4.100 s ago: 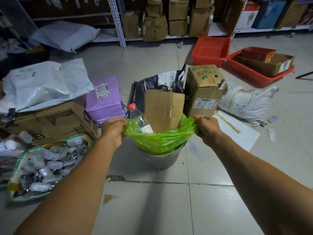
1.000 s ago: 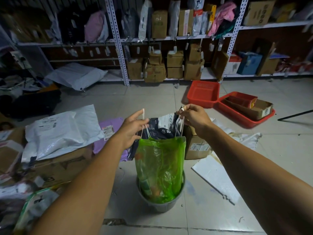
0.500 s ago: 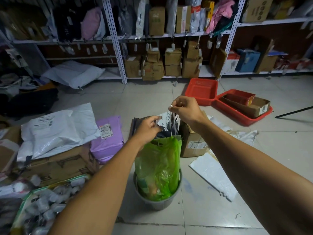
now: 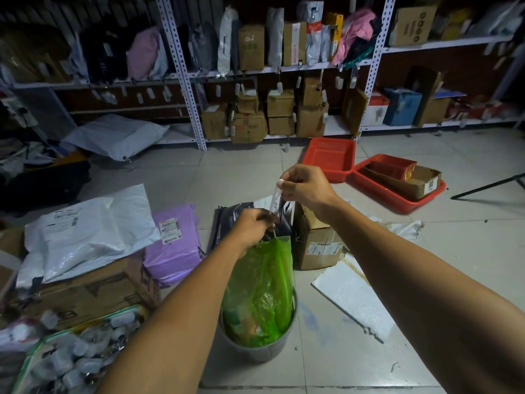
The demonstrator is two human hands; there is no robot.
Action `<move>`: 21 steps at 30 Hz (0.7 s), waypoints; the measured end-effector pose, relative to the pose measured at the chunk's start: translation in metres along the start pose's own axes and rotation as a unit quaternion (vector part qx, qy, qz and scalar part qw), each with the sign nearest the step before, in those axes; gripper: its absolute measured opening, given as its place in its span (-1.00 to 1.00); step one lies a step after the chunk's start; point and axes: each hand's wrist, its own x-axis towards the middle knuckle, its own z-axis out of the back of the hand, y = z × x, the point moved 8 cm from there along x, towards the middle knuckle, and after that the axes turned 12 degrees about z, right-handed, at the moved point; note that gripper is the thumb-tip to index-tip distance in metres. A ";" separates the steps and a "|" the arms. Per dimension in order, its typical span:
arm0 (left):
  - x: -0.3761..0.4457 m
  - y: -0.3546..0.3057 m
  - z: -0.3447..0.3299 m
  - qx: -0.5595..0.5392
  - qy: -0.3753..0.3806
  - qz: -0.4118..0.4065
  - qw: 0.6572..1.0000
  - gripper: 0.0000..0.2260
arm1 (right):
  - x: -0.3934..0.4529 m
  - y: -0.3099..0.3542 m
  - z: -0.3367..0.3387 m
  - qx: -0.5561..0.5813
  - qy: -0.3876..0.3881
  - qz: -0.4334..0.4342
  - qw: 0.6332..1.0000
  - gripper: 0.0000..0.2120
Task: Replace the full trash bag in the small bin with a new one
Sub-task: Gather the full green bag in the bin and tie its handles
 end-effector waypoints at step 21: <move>-0.020 0.010 0.017 -0.054 0.022 0.054 0.997 -0.82 | -0.038 -0.036 -0.048 -0.150 0.143 0.007 0.978 -0.83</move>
